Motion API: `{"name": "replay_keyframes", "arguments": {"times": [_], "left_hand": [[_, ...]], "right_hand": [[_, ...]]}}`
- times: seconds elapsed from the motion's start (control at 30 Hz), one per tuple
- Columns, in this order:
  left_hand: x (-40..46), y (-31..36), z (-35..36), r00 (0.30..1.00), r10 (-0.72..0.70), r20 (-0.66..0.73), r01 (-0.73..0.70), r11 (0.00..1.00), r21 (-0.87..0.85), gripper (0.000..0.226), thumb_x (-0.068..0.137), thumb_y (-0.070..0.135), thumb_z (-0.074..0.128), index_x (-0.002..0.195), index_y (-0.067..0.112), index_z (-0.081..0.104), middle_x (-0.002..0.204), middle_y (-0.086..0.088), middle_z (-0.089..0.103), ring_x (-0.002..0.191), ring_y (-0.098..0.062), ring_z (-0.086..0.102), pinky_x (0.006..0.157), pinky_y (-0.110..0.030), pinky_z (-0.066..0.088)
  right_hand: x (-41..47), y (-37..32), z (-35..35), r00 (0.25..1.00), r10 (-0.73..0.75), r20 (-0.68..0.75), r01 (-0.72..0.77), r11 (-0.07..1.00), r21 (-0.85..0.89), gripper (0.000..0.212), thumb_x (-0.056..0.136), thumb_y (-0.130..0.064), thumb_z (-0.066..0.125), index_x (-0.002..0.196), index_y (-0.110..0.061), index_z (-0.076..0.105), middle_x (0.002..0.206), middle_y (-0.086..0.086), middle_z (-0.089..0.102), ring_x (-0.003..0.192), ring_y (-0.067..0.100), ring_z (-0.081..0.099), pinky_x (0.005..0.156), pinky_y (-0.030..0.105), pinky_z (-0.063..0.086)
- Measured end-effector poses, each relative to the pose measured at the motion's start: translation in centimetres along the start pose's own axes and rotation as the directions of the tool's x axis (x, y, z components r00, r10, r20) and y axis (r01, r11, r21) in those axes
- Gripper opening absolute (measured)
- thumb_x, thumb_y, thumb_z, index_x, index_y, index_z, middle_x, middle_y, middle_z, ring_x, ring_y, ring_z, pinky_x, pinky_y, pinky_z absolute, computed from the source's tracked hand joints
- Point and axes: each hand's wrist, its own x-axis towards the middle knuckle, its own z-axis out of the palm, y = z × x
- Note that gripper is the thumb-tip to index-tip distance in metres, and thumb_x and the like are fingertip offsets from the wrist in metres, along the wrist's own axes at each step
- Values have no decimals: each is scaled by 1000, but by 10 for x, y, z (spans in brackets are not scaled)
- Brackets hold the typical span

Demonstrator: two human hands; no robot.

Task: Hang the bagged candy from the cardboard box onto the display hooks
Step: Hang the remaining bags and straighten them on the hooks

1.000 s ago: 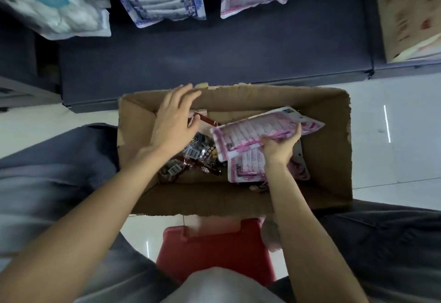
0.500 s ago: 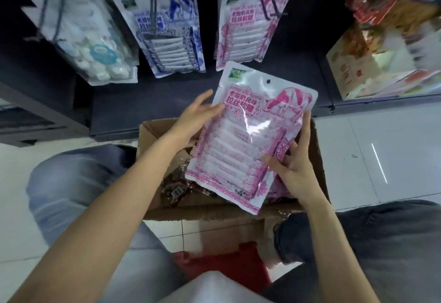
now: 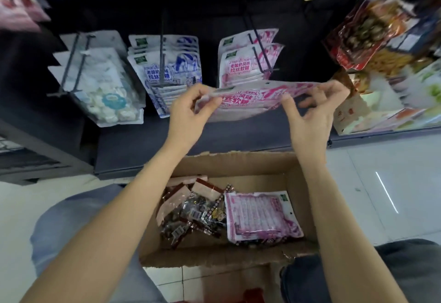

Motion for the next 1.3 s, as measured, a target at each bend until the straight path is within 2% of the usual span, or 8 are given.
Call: {"name": "replay_keyframes", "arguments": {"times": [0.13,0.23,0.37,0.6,0.8,0.97,1.17,1.3], "left_hand": [[13,-31,22,998,-61,2,61,998,33,26,89,15,65,78,36,55,67,27,58,64,4,52,63,-17,41],[27,-63,41,987,-162,-22,163,985,55,7,89,18,65,96,19,66,85,13,66,79,3,58,77,-22,46],[48,-85,61,951,-306,-36,305,952,-21,12,90,18,63,102,16,63,91,9,67,83,1,62,78,-21,49],[68,-83,91,930,-363,46,366,927,-81,18,96,35,53,109,27,63,102,14,67,98,-3,61,87,-22,47],[71,-95,95,951,-299,-80,291,952,-97,26,94,42,54,96,21,68,68,15,60,64,1,51,62,-19,38],[95,-100,95,929,-357,-94,363,930,59,37,95,47,50,84,15,65,70,5,58,62,-7,48,61,-27,35],[134,-90,95,885,-203,-419,318,921,224,12,89,34,60,89,23,64,73,20,58,64,5,54,56,-17,42],[134,-86,89,888,-121,-443,192,974,118,13,89,23,61,102,19,61,93,18,62,83,2,61,72,-20,50]], "right_hand": [[20,25,6,974,213,80,-224,957,185,30,94,-23,60,116,-24,39,100,-9,64,55,13,58,54,24,50],[40,61,19,921,340,191,-366,922,125,12,98,-24,52,96,-14,59,93,6,68,79,16,70,77,30,58],[68,92,31,917,236,321,-241,970,-26,9,96,-27,55,99,-21,62,98,3,70,93,16,68,87,32,55],[117,106,48,957,178,227,-110,952,-284,30,93,-35,58,85,-7,63,84,-1,57,61,-2,47,58,5,36],[128,109,51,959,146,244,-44,925,-377,26,93,-37,56,77,-17,56,78,-5,57,61,1,47,51,5,31],[135,115,67,967,163,197,-67,906,-419,33,93,-42,56,86,-12,67,78,-4,61,59,1,47,50,5,29],[164,113,95,973,166,158,-94,918,-385,30,92,-39,58,104,-13,70,101,-2,70,89,9,64,74,17,46],[159,118,100,965,147,218,-107,977,-183,47,88,-20,63,133,-17,48,134,7,42,105,17,61,91,26,51]]}}
